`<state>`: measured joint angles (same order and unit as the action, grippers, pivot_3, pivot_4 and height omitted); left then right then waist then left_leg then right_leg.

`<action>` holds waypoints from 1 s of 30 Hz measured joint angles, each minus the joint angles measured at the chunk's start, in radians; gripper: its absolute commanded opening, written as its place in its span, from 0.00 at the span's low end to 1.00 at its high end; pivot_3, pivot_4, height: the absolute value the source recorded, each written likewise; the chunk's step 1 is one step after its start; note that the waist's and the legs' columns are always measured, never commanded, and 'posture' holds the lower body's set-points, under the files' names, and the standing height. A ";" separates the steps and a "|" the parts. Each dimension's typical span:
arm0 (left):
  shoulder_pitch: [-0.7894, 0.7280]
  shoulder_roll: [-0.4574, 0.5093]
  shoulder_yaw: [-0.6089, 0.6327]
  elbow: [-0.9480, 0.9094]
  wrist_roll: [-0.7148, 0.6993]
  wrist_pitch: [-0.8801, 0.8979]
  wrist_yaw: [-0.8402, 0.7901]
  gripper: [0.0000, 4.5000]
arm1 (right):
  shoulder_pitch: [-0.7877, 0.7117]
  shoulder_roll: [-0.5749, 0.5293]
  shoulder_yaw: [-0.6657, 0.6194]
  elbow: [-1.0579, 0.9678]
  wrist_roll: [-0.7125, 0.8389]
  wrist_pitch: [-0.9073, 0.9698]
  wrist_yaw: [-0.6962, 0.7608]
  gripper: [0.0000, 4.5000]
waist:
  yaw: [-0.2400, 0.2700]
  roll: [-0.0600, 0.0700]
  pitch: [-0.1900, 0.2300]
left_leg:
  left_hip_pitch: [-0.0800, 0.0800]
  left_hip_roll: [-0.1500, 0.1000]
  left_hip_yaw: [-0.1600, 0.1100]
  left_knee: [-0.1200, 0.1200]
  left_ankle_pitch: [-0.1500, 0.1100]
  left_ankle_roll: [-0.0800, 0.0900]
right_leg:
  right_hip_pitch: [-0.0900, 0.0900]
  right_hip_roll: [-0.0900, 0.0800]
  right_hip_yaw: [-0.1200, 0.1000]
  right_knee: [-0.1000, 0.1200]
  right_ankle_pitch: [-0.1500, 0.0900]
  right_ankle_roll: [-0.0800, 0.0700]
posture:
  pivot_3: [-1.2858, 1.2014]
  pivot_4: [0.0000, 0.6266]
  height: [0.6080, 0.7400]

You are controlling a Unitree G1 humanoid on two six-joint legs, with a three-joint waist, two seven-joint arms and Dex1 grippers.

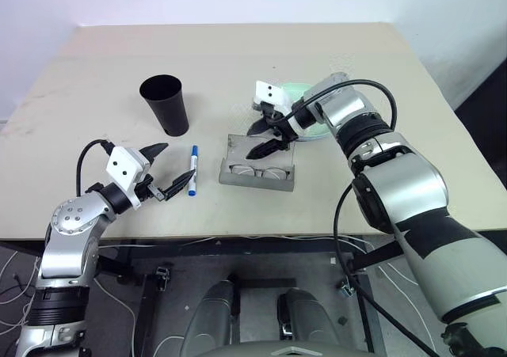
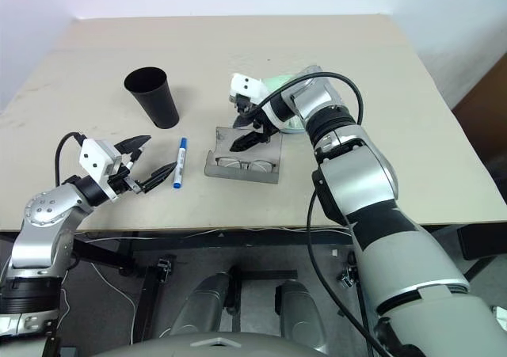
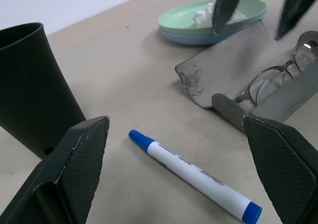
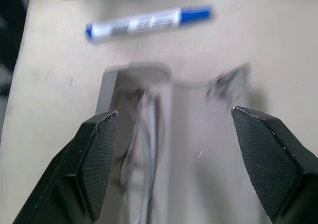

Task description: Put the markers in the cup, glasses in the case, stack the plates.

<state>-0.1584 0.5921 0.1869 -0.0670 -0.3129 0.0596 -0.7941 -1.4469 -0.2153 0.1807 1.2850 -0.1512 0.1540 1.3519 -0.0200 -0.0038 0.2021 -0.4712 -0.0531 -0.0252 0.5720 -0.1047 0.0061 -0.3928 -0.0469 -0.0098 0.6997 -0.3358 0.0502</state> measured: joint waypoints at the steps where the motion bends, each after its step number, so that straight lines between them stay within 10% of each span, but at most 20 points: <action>1: -0.002 0.000 -0.002 0.002 0.000 0.000 0.000 1.00 | -0.001 0.000 -0.025 0.000 0.017 0.001 -0.028 0.66 | 0.000 0.000 0.000 | 0.000 0.000 0.000 0.000 0.000 0.000 | 0.000 0.000 0.000 0.000 0.000 0.000 | 0.52 0.24 0.90; 9: -0.005 0.000 -0.008 0.008 0.001 -0.002 -0.008 1.00 | -0.006 0.001 -0.089 0.009 0.040 0.034 -0.227 0.03 | -0.001 0.000 0.000 | -0.001 0.000 0.001 0.000 0.000 0.000 | -0.001 0.000 0.001 0.000 0.000 0.000 | 0.52 0.24 0.90; 30: 0.005 0.015 -0.006 -0.017 0.000 0.014 -0.001 1.00 | 0.079 0.025 0.000 0.058 -0.121 -0.140 -0.560 0.01 | -0.001 0.000 0.000 | 0.000 0.000 0.002 0.000 0.000 0.000 | -0.001 0.000 0.001 0.000 0.000 0.000 | 0.52 0.24 0.90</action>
<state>-0.1532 0.6073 0.1808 -0.0842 -0.3129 0.0740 -0.7950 -1.3676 -0.1904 0.1805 1.3430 -0.2718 0.0143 0.7916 -0.0210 -0.0039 0.2020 -0.4713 -0.0531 -0.0233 0.5718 -0.1044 0.0061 -0.3934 -0.0465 -0.0083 0.6998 -0.3357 0.0503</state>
